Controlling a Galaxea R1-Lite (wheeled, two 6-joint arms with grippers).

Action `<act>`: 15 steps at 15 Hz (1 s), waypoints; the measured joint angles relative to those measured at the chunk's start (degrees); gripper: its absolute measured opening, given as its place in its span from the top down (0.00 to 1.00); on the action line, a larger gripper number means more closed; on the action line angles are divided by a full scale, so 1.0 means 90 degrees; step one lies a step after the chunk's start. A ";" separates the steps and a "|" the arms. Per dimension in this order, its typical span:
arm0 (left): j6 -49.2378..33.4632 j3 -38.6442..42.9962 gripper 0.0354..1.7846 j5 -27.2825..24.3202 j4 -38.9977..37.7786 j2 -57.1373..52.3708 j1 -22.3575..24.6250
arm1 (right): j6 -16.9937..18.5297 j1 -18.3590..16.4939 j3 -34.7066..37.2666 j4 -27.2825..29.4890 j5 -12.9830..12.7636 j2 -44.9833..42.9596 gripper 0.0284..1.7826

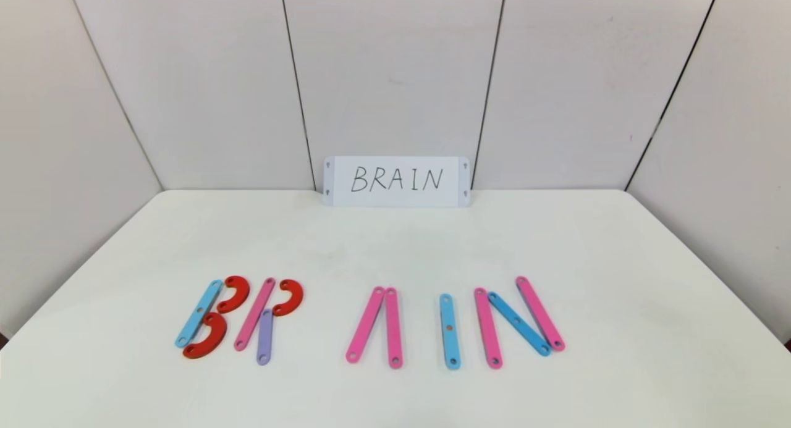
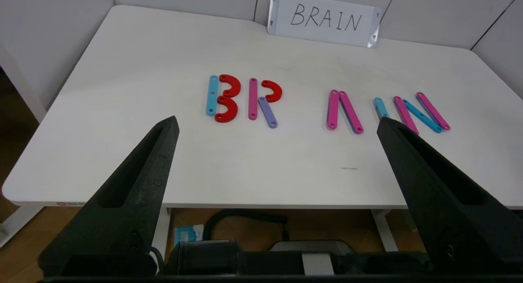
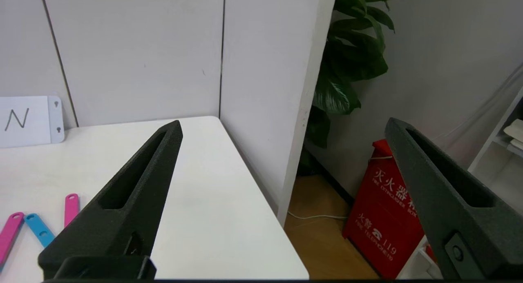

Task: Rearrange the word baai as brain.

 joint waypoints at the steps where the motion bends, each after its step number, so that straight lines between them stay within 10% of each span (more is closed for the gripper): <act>1: 0.0011 0.0000 0.05 -0.0062 0.0039 -0.0051 -0.0012 | -0.0038 0.0015 0.0034 0.0049 0.0023 -0.0129 0.03; 15: 0.0691 0.0116 0.05 -0.0065 0.0619 -0.1482 -0.0284 | -0.0080 -0.0022 0.0219 0.0619 0.0045 -0.1333 0.03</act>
